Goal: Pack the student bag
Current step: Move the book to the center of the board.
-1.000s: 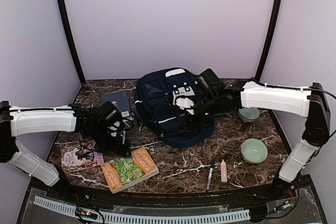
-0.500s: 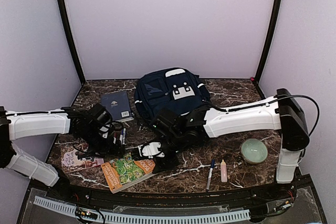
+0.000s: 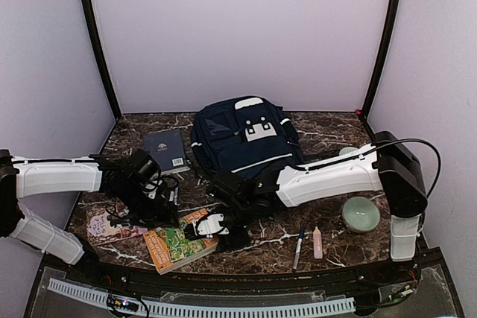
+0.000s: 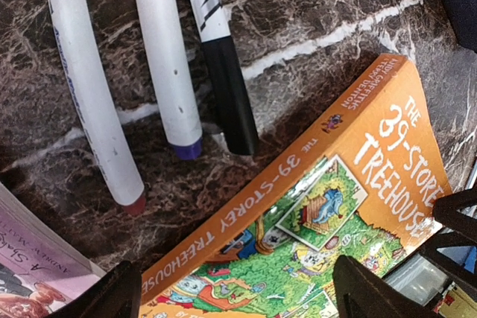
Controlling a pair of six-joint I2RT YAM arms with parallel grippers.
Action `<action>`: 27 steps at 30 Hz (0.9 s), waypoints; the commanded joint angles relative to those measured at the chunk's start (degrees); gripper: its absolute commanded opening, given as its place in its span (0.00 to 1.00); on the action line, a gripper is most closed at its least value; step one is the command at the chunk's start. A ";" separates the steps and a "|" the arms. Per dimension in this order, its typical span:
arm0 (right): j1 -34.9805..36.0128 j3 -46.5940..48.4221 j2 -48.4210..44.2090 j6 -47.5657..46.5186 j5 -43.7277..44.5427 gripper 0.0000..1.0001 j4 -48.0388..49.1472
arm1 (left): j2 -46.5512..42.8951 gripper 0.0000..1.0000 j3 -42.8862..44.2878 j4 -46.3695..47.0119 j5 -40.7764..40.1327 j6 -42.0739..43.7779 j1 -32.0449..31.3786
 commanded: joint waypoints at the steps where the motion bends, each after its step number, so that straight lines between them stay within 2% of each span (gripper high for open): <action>1: 0.34 -0.97 1.19 -1.89 3.94 0.55 2.74 | -0.29 0.91 -1.58 1.27 2.33 0.49 0.28; 5: -0.11 -2.60 1.60 -4.64 10.85 0.51 5.50 | -0.06 0.89 -2.14 2.58 2.59 0.30 0.28; 10: -3.42 -3.54 1.79 -5.78 15.34 0.46 8.19 | 0.67 0.86 -3.63 5.86 7.18 0.49 0.10; 15: -7.77 -2.89 1.75 -4.69 16.84 0.40 8.98 | 0.69 0.85 -4.15 8.38 8.18 0.52 -2.02; 19: -9.62 -2.81 1.23 -3.44 18.15 0.37 9.39 | 1.76 0.82 -4.27 11.31 12.21 0.41 -3.32; 27: -14.52 -8.89 -6.78 -1.25 18.97 0.39 2.92 | 1.57 0.74 -4.65 17.53 18.02 -0.14 -6.76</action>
